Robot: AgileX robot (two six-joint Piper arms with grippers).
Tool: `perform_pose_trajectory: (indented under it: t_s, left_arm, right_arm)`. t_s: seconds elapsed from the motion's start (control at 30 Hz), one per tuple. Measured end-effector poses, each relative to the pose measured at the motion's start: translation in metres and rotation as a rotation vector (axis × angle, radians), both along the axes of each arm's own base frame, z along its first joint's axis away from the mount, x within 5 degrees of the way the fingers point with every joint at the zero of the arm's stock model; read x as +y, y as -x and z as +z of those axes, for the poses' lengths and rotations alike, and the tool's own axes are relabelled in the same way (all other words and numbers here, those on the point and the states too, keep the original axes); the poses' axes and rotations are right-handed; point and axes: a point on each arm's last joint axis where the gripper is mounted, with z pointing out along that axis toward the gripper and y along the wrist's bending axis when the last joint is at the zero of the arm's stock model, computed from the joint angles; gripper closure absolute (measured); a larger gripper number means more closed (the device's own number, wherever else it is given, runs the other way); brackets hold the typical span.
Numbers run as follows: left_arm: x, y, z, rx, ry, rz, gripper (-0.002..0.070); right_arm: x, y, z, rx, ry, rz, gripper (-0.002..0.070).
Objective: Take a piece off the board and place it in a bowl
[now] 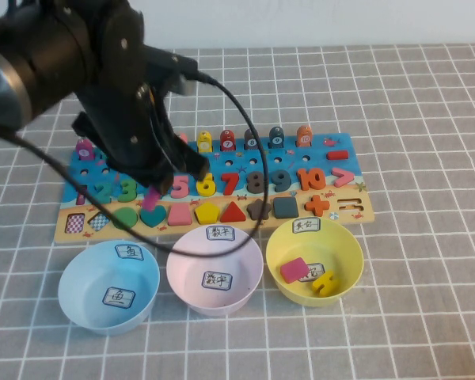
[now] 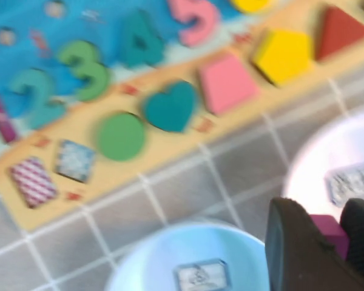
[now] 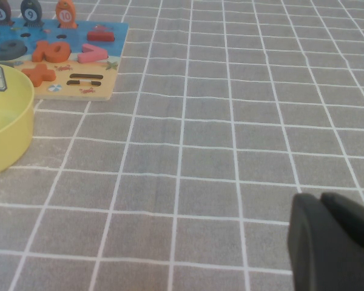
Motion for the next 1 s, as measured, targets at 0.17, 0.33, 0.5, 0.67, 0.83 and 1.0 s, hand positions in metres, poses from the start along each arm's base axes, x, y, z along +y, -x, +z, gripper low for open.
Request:
perform_pose_trajectory:
  t_s: [0.17, 0.33, 0.5, 0.67, 0.83, 1.0]
  left_arm:
    - [-0.013, 0.032, -0.011, -0.014, 0.01, -0.087, 0.055]
    - [-0.019, 0.055, -0.028, -0.07, 0.064, -0.151, 0.0554]
    - [-0.018, 0.065, -0.055, -0.103, 0.119, -0.166, 0.0554]
    - [-0.017, 0.068, -0.079, -0.167, 0.167, -0.181, 0.0554]
    - [-0.016, 0.07, -0.086, -0.185, 0.181, -0.186, 0.0554]
    - [-0.017, 0.068, -0.085, -0.212, 0.199, -0.191, 0.0554]
  right_arm:
    - [0.0, 0.0, 0.0, 0.0, 0.0, 0.0, 0.0694]
    - [0.0, 0.0, 0.0, 0.0, 0.0, 0.0, 0.0694]
    - [0.0, 0.0, 0.0, 0.0, 0.0, 0.0, 0.0694]
    - [0.0, 0.0, 0.0, 0.0, 0.0, 0.0, 0.0694]
    - [0.0, 0.0, 0.0, 0.0, 0.0, 0.0, 0.0694]
    - [0.0, 0.0, 0.0, 0.0, 0.0, 0.0, 0.0694]
